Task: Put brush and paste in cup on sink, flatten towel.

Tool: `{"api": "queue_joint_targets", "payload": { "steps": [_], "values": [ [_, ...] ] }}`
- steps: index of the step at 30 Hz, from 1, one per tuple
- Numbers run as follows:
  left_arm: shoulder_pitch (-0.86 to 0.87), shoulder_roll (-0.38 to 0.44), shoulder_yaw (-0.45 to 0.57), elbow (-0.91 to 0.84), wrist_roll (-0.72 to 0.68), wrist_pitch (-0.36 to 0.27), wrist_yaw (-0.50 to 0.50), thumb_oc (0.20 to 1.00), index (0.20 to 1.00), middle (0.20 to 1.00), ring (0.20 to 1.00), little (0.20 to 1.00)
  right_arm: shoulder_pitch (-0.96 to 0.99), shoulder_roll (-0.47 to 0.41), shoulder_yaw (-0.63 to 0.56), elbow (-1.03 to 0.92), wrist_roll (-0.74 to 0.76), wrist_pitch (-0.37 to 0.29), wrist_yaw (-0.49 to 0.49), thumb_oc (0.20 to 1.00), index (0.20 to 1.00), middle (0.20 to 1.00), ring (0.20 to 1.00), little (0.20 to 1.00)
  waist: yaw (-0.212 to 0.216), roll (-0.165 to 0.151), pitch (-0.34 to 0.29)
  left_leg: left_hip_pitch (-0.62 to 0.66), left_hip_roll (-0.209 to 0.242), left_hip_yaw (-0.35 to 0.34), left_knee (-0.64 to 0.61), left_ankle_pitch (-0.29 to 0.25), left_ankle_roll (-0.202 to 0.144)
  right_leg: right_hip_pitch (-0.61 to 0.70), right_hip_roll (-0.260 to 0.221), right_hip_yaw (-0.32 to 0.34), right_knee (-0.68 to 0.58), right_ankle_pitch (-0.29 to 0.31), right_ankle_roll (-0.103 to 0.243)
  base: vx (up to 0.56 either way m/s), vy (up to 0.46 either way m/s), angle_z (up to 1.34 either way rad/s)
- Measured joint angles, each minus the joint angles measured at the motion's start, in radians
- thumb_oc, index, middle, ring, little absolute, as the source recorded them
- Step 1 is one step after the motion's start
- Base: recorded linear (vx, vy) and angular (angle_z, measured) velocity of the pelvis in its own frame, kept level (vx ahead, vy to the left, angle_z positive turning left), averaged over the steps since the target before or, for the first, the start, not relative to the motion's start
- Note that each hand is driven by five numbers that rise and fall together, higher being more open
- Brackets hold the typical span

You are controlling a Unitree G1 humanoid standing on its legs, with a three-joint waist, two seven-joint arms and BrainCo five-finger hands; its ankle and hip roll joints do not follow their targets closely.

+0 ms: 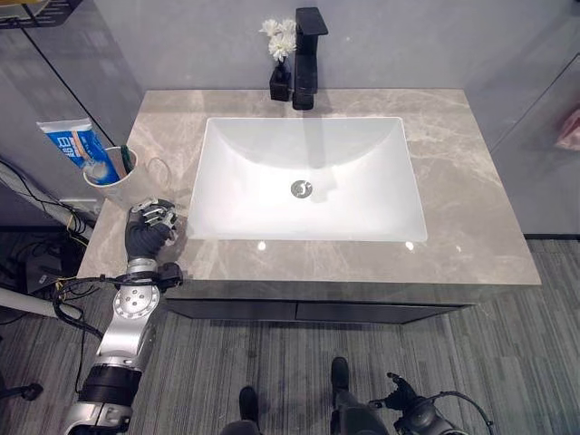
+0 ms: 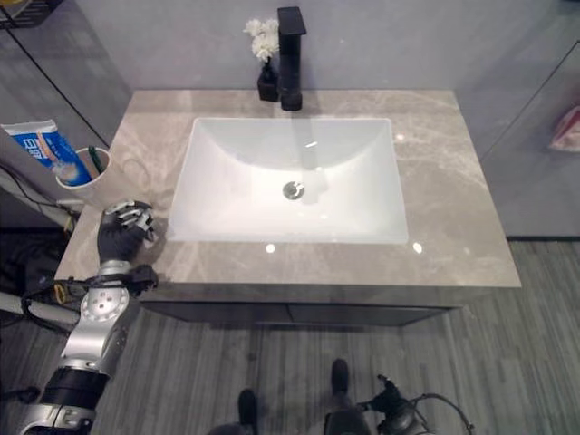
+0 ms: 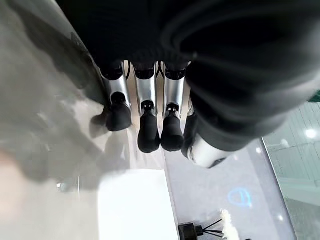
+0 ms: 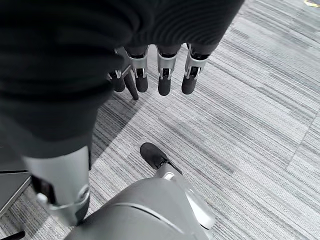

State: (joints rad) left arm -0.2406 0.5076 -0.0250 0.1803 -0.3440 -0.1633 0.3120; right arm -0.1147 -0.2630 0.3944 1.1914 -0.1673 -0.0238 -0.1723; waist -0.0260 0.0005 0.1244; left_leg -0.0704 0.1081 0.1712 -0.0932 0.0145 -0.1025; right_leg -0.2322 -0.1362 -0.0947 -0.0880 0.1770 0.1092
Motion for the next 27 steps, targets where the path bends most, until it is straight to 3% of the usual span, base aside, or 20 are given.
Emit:
{"api": "queue_joint_targets", "payload": {
  "steps": [13,18,27],
  "values": [
    [0.101,0.000,0.027,-0.037,0.002,0.003,-0.007,0.200,0.200,0.200,0.200,0.200,0.017,0.005,-0.041,0.020,0.016,0.000,-0.001,1.000,1.000,1.000,1.000,1.000,-0.015,0.000,-0.001,0.033,-0.001,0.006,-0.002,-0.001,0.000,0.029,-0.002,0.006,-0.008,-0.007,0.005,0.00,0.000,0.00],
    [0.144,0.000,0.055,-0.036,0.038,0.016,-0.012,0.200,0.200,0.200,0.200,0.200,0.024,0.004,-0.061,0.022,0.016,0.000,-0.001,1.000,1.000,1.000,1.000,1.000,-0.017,0.013,-0.015,0.033,0.000,0.006,-0.004,0.001,-0.002,0.029,0.000,0.006,-0.007,0.000,-0.002,0.00,0.000,0.00],
    [0.121,0.001,0.090,0.028,0.051,0.026,-0.002,0.200,0.200,0.200,0.200,0.200,0.037,0.004,-0.061,0.022,0.015,-0.001,0.001,1.000,1.000,1.000,1.000,1.000,-0.022,0.008,-0.034,0.036,-0.001,0.032,-0.001,0.002,-0.002,0.018,0.004,0.031,-0.006,0.007,-0.002,-0.02,-0.001,-0.07]
  ]
}}
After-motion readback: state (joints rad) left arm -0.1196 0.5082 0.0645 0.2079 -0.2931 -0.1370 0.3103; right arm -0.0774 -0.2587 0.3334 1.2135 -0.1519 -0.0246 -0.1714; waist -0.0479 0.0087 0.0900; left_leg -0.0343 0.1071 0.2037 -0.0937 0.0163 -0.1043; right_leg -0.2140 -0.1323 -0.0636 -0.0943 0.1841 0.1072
